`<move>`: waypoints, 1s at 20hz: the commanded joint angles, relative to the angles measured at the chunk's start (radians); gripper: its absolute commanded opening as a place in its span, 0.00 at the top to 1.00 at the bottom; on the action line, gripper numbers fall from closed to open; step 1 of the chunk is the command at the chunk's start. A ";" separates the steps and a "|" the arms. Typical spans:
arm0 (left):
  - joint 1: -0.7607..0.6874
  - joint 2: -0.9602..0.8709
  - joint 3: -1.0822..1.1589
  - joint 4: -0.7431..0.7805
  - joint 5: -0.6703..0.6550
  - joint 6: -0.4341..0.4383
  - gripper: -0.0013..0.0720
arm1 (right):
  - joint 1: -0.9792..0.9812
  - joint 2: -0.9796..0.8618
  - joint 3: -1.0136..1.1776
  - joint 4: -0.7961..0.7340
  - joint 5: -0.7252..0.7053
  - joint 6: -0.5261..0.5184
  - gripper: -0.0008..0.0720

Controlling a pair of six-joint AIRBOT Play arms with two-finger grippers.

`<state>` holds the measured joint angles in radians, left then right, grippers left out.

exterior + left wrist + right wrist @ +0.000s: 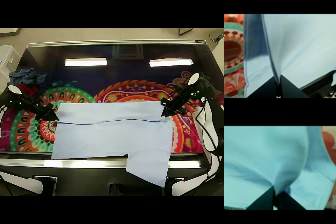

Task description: Fold the clothes and pants, and hang the long-sleeved shirts on hangers.

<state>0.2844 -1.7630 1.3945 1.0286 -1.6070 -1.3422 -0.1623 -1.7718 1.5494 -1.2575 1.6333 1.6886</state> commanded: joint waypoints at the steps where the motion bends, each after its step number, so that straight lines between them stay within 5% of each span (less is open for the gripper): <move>1: 0.002 0.001 -0.031 0.013 -0.001 0.011 0.94 | 0.003 0.002 -0.028 -0.033 -0.023 0.017 0.94; 13: -0.003 -0.011 -0.034 0.063 0.028 0.006 0.94 | 0.004 0.020 -0.029 -0.107 -0.040 0.029 0.93; 14: -0.004 -0.011 -0.034 0.053 0.025 0.006 0.86 | 0.004 0.020 -0.029 -0.104 -0.039 0.029 0.84; 16: -0.001 -0.006 -0.032 0.030 -0.016 -0.006 0.31 | 0.000 0.031 -0.029 -0.080 -0.018 0.006 0.39; 20: 0.055 0.099 -0.050 0.116 -0.061 -0.009 0.27 | -0.062 0.130 -0.036 -0.137 0.072 -0.032 0.30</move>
<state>0.3088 -1.7237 1.3560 1.0920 -1.6352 -1.3453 -0.1844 -1.6993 1.5188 -1.3705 1.6451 1.6791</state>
